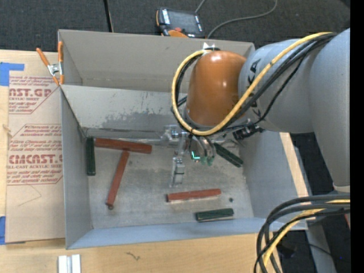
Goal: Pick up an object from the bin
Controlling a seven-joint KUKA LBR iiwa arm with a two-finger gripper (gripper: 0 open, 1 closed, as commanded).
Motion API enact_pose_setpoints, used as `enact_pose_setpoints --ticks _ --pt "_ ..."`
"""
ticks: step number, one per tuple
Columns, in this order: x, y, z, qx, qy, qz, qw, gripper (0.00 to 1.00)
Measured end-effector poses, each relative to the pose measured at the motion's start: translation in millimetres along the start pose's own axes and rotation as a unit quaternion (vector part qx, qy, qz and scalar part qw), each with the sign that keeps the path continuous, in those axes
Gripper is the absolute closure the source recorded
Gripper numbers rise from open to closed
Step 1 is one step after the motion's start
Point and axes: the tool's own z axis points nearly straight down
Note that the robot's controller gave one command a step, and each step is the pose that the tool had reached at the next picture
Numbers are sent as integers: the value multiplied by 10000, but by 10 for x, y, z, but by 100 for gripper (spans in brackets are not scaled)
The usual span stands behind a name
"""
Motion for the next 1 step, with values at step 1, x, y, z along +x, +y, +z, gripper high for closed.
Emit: enact_pose_setpoints --ticks 1 --pt "361 -978 518 3 -3 -389 9992 0"
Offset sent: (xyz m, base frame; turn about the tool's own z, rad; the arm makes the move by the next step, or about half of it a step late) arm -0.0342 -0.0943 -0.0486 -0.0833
